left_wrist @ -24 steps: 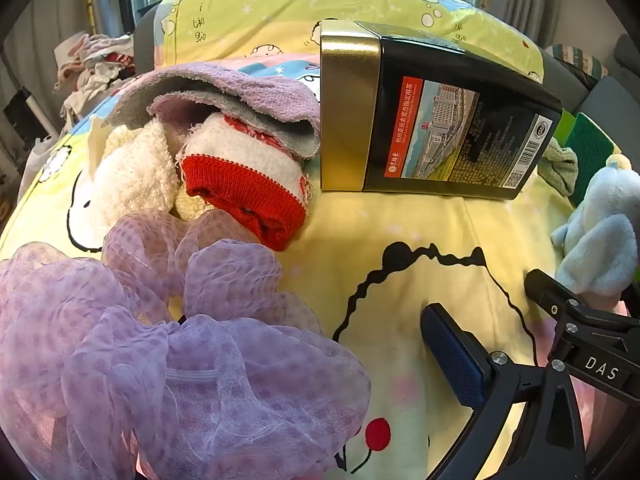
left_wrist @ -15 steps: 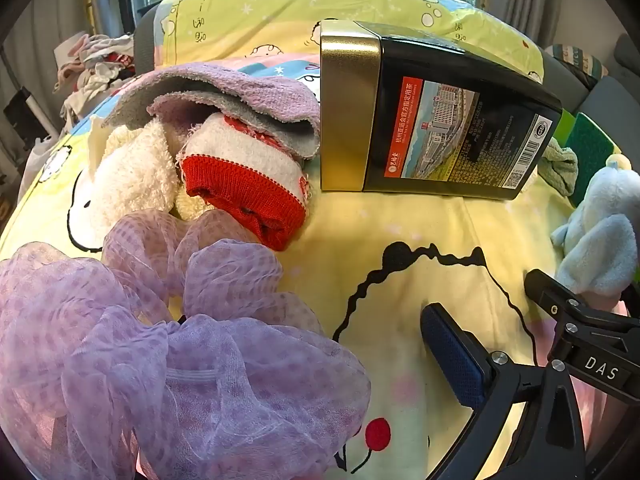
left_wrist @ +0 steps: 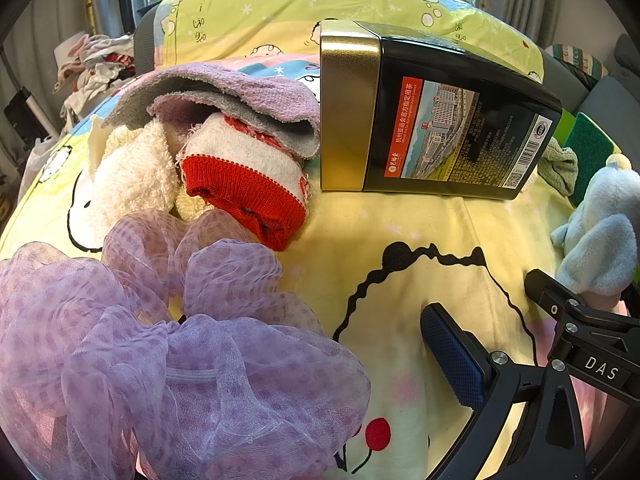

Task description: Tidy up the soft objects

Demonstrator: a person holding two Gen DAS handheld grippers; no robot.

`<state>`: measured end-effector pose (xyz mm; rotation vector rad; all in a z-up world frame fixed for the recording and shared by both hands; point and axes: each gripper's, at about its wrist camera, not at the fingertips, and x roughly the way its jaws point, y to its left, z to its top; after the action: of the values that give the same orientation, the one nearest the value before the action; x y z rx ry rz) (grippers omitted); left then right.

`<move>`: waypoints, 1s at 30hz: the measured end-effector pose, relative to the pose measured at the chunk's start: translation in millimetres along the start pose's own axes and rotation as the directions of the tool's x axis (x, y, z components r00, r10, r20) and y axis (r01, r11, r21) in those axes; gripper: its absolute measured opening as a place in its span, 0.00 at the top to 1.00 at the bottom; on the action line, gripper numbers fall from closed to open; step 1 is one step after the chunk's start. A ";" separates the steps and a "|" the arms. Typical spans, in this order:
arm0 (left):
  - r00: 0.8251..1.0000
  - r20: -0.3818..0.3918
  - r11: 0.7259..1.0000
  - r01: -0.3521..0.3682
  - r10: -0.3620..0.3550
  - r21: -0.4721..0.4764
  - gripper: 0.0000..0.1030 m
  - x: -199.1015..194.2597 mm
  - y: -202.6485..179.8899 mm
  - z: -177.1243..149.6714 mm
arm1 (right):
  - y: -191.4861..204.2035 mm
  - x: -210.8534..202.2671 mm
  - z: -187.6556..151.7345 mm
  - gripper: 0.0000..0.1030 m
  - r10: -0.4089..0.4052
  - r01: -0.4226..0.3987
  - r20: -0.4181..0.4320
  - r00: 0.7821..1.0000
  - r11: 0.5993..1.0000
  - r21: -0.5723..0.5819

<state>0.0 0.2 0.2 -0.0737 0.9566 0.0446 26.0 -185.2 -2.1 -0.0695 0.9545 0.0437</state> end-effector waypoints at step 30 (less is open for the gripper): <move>1.000 0.001 1.000 -0.017 0.017 -0.001 0.00 -1.1 -9.7 -5.5 | 0.4 -0.2 0.0 0.01 0.000 0.000 0.000 1.000 1.000 0.000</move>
<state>-4.4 -9.9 -1.7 -0.0666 0.9562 0.0612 25.9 -184.8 -2.0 -0.0693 0.9545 0.0435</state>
